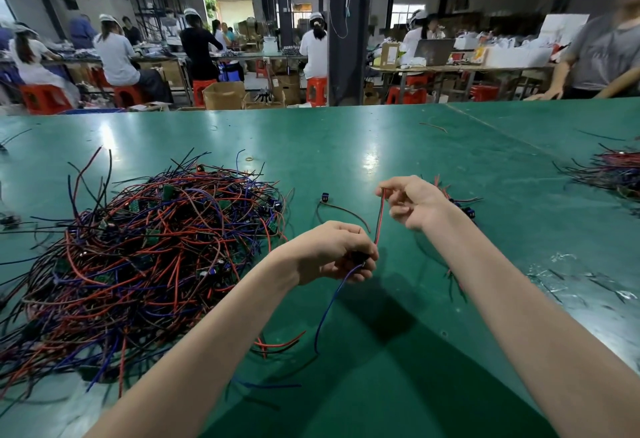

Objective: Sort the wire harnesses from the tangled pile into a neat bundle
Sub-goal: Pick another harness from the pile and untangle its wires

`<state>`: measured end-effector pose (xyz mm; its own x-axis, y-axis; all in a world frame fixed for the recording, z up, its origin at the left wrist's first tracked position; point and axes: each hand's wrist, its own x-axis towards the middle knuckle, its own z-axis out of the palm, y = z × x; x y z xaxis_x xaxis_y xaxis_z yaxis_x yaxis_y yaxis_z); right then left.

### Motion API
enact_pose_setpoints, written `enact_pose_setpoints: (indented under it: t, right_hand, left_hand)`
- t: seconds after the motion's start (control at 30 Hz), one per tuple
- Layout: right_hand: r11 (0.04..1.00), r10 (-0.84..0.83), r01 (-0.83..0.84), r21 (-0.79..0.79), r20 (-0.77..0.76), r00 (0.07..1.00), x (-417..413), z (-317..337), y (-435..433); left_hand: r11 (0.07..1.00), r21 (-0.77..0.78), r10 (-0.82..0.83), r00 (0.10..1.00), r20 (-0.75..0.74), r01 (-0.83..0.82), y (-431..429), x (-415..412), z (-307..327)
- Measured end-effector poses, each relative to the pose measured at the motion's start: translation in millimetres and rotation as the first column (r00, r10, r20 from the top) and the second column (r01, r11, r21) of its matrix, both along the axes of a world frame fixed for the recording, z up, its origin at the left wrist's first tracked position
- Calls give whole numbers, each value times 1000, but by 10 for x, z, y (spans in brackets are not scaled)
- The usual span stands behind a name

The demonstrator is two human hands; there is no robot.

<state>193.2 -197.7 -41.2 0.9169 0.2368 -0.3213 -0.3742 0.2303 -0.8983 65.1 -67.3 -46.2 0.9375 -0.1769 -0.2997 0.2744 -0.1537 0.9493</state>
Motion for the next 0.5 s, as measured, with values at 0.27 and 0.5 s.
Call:
enact_pose_setpoints:
  t: [0.27,0.5]
  right_hand:
    - [942,-90,242,-235,515,852,-29,-52,90]
    - [684,216,525,-506,828,518,-54,-206,117]
  left_hand:
    - [999,-49,22,999,34,-20,20,-1,86]
    - [996,-45,74,997,29,-73,-23,-19,57]
